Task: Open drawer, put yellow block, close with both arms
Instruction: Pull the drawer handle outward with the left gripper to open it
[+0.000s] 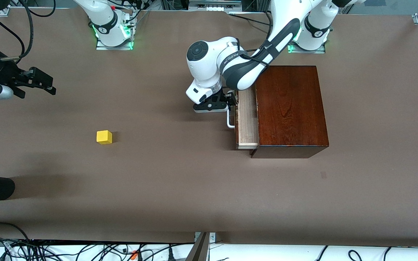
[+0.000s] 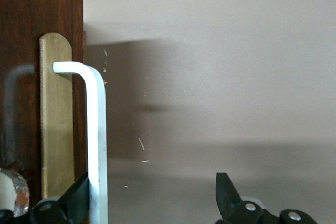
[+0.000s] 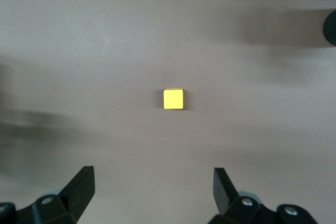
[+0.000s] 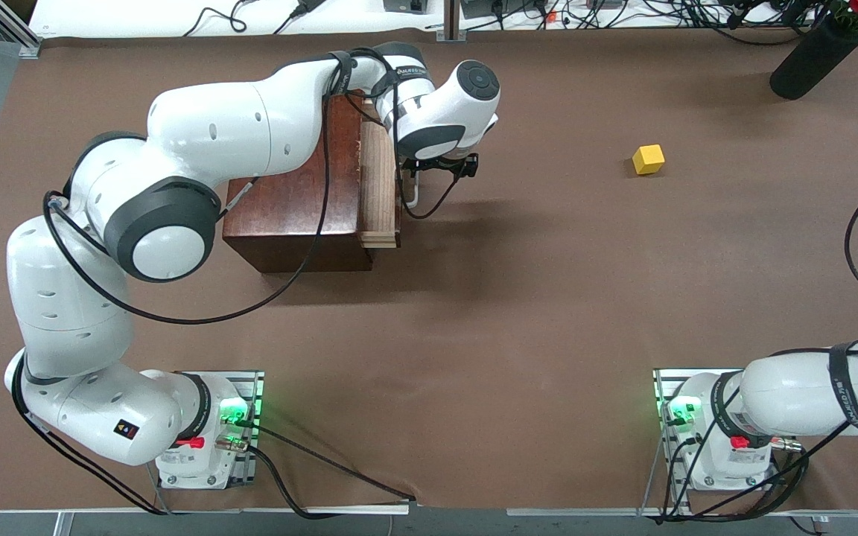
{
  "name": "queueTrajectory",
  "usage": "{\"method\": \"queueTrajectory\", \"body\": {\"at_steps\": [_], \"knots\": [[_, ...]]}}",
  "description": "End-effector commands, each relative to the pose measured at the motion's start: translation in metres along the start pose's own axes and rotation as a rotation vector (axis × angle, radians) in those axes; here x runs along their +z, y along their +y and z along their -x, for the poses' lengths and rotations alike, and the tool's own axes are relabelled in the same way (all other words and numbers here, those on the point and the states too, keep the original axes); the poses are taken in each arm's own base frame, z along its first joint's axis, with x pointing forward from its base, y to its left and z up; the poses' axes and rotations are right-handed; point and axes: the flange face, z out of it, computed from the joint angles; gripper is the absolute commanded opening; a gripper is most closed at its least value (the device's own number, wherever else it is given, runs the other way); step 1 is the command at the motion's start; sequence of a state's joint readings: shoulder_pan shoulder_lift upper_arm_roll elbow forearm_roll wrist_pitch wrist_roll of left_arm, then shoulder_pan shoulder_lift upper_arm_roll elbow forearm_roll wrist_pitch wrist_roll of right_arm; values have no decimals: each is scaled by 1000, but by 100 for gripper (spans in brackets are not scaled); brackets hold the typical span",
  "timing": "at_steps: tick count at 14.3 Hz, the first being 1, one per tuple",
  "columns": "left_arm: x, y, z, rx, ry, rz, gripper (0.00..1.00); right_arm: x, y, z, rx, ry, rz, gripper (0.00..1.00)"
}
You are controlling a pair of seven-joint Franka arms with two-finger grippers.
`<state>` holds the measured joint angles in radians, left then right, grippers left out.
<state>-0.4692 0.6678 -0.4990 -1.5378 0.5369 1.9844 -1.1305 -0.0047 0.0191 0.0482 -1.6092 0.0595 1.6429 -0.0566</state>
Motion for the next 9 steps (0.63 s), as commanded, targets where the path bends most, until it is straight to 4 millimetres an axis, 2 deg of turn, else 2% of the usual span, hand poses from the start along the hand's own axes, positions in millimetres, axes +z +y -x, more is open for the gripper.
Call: {"method": "queueTrajectory", "body": {"at_steps": [1,4,9], "knots": [[-8,37,16,2,-24,71,100,-4,1,-2,6,5,-19,100],[-6,45,24,10,-39,77,100,-4,1,-2,6,5,-19,100],[-16,58,24,9,-38,107,100,-4,1,-2,5,4,-19,100]]}}
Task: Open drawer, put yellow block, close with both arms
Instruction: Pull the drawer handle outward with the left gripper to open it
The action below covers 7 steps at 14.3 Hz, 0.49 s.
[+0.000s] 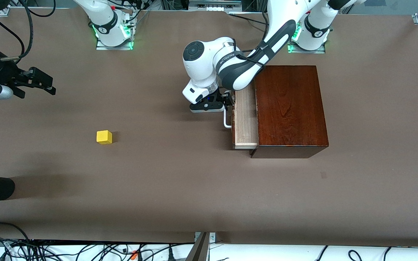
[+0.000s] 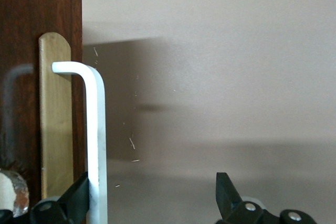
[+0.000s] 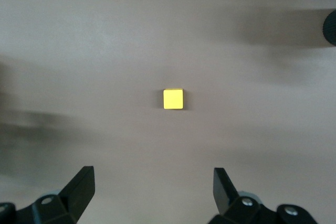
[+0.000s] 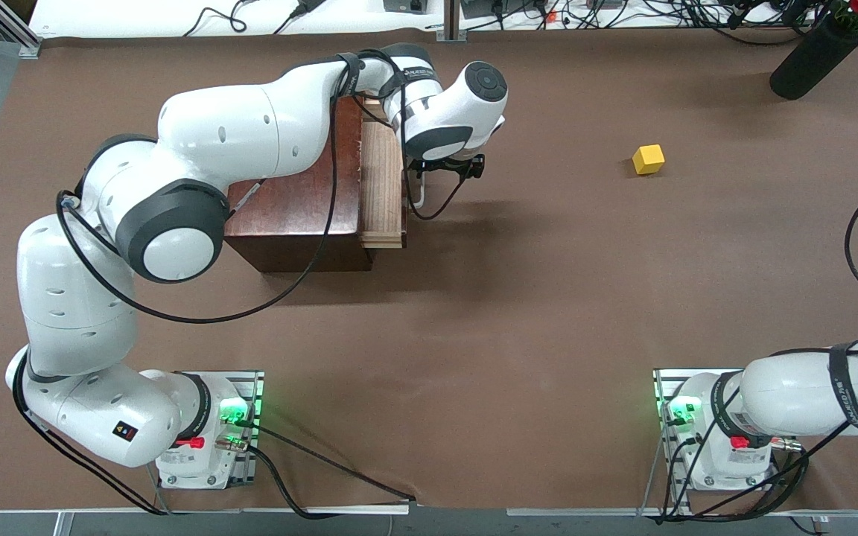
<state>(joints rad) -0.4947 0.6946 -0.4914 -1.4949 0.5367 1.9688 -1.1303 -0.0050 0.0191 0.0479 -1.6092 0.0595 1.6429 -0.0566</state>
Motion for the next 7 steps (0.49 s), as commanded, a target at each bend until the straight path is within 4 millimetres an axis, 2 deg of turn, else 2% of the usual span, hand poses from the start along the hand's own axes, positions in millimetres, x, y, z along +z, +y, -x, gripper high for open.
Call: {"method": "queueTrajectory", "body": {"at_steps": [1,3,7], "knots": [[-16,47,23,3,-44,111,100,-4,1,-2,5,4,-17,100],[-23,48,20,-2,-42,127,100,-4,1,-2,5,4,-19,100],[-22,56,24,-1,-43,139,100,-4,1,-2,5,4,-19,100]]}}
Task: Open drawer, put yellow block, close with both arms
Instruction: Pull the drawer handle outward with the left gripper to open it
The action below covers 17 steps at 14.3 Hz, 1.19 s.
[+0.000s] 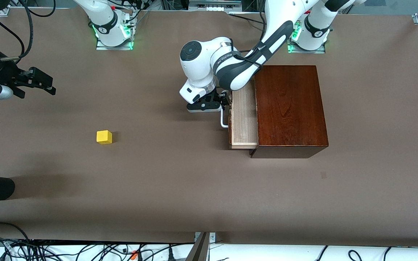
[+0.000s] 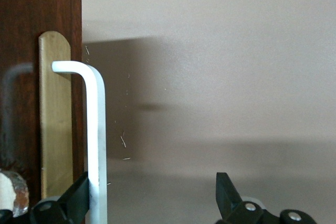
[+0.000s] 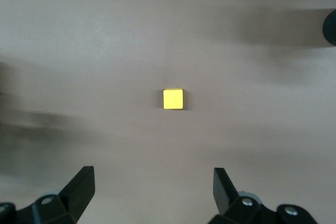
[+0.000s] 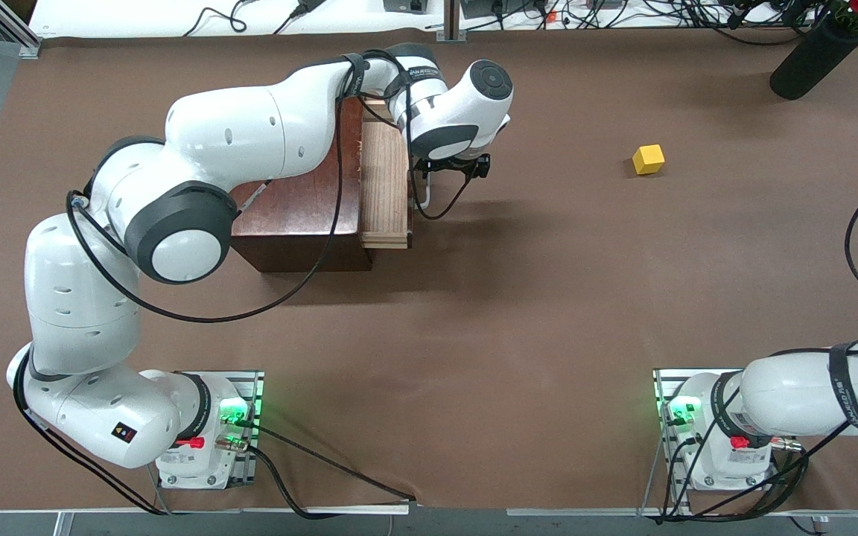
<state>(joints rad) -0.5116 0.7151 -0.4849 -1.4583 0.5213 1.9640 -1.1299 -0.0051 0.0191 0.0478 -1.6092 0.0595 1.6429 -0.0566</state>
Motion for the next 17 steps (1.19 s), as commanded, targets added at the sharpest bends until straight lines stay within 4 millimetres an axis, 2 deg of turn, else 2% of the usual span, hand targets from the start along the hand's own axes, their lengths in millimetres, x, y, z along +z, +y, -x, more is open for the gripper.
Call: {"method": "queueTrajectory", "body": {"at_steps": [1,6,10,12,17], "knots": [[-21,50,24,3,-30,140,100,-4,1,-2,5,4,-17,100],[-25,58,26,2,-35,160,100,-4,1,-2,5,2,-17,100],[-32,48,15,-7,-34,160,100,-4,1,-2,3,2,-17,100],[-51,31,0,-33,-19,158,100,-4,0,-2,3,1,-19,100],[-89,4,-8,-26,-38,129,100,-4,1,-2,3,1,-18,100]]}}
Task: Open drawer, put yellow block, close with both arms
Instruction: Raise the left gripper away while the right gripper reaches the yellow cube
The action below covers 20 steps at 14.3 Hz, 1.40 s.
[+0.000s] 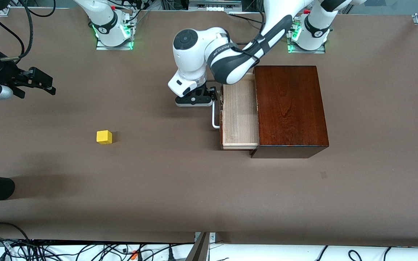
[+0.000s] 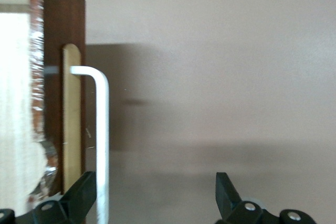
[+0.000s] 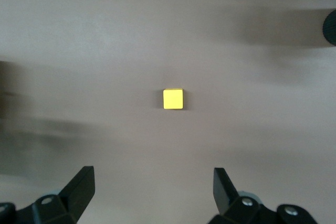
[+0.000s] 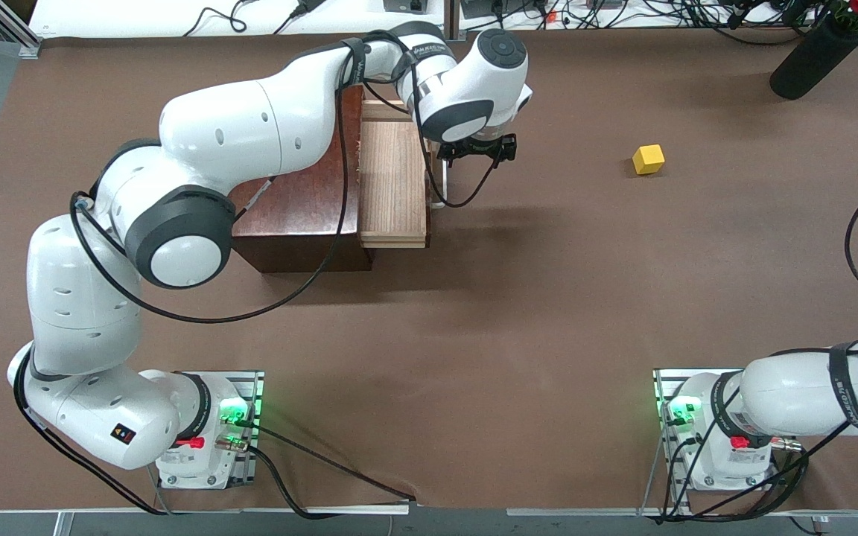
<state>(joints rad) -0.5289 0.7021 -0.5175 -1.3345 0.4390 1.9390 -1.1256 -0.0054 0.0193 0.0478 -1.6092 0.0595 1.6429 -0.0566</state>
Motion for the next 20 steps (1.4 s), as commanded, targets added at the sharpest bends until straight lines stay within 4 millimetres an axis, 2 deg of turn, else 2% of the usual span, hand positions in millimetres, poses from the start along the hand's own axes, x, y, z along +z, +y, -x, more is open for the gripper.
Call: {"method": "queueTrajectory", "body": {"at_steps": [1,3,4,9,11,13,15,17,20], "knots": [[-38,-24,-13,9,-42,7,100,-4,0,-2,3,1,-18,100],[-79,-60,-33,20,-79,40,100,-4,0,-2,1,1,-18,100],[-97,-85,-45,16,-97,34,100,-4,1,-2,0,1,-15,100],[-168,-188,-82,35,-148,54,100,-5,-1,-2,-11,2,24,100],[-190,-221,-87,39,-156,51,100,7,8,-9,2,-10,12,100],[-200,-245,-88,36,-153,41,100,15,12,-13,-6,-17,26,100],[-212,-278,-97,31,-153,61,100,40,12,-25,-11,-49,65,100],[-224,-314,-106,53,-161,88,100,88,9,-44,-32,-112,58,100],[-235,-372,-119,61,-164,103,100,118,-5,-52,-54,-147,45,100]]}}
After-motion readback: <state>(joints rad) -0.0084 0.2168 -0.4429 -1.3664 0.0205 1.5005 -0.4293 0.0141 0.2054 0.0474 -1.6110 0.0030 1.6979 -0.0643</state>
